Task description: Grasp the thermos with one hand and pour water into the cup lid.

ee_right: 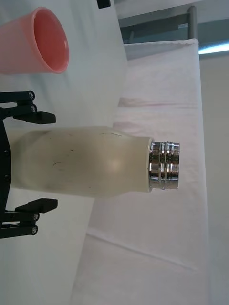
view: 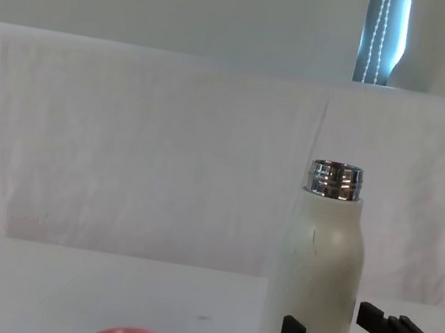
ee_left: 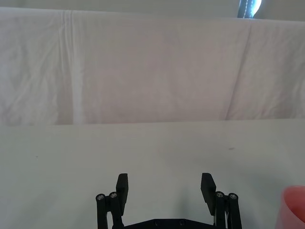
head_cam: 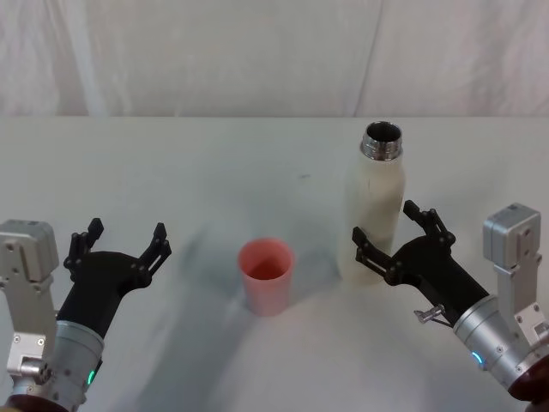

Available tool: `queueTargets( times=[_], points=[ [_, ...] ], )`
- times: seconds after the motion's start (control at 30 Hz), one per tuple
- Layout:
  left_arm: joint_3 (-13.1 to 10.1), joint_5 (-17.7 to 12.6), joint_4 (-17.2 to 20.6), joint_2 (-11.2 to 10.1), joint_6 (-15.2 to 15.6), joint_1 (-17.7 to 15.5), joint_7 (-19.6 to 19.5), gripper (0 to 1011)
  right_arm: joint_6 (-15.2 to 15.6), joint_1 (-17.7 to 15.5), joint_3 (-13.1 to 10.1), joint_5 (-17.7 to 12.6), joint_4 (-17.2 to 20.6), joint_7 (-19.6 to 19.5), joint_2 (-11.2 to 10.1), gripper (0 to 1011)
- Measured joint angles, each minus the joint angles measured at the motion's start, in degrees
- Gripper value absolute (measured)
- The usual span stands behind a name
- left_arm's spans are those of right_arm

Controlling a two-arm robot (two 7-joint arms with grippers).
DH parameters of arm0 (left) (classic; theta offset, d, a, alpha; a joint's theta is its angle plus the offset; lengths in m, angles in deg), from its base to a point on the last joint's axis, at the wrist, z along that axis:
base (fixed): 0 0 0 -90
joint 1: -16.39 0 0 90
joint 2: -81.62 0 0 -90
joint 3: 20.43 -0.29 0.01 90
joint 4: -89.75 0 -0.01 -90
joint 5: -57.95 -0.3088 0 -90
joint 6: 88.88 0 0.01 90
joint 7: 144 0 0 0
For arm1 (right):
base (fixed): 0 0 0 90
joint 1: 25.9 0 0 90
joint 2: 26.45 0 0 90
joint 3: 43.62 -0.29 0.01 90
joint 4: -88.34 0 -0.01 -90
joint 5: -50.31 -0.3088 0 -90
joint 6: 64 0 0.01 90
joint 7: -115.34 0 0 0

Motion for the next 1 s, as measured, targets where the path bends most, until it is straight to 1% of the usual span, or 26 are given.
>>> queueTargets(
  times=[0.53,1.0],
  points=[
    [0.0,0.0,0.0,0.0,0.0,0.0,0.0,1001,0.03,-2.16,-1.39,-0.02,1.98,-0.38,-1.0,1003],
    [0.0,0.0,0.0,0.0,0.0,0.0,0.0,1001,0.22,-4.01,-2.07,-0.26,3.48,-0.3,-1.91,1003]
  ],
)
